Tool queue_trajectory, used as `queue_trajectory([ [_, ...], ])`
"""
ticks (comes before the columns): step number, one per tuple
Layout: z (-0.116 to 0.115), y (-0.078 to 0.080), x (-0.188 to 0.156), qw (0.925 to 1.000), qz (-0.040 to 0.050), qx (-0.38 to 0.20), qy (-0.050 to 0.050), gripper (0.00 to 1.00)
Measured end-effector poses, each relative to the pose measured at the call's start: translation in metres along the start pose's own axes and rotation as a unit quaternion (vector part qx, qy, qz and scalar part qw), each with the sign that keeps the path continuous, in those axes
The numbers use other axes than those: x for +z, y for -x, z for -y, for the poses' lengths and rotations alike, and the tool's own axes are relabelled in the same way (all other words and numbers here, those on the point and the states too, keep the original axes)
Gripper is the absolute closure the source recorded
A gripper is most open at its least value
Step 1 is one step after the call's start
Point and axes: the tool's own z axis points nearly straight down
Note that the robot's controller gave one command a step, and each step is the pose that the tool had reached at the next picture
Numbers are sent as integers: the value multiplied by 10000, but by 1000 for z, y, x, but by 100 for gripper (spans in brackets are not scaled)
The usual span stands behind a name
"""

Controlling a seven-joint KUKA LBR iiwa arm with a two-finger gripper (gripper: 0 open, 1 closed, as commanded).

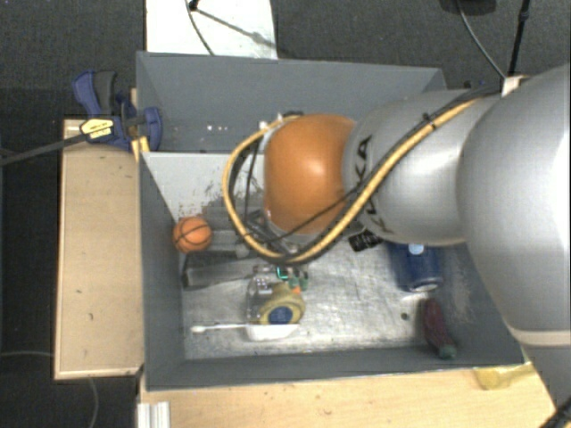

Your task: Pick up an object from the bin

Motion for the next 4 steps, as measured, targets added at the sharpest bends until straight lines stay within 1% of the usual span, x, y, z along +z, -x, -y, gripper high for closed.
queue_trajectory([
  [1,97,33,66,9987,56,-516,2,100],
  [2,97,30,67,9988,18,-498,5,0],
  [3,97,30,67,9988,18,-490,5,0],
  [4,145,31,47,9991,17,-418,11,0],
])
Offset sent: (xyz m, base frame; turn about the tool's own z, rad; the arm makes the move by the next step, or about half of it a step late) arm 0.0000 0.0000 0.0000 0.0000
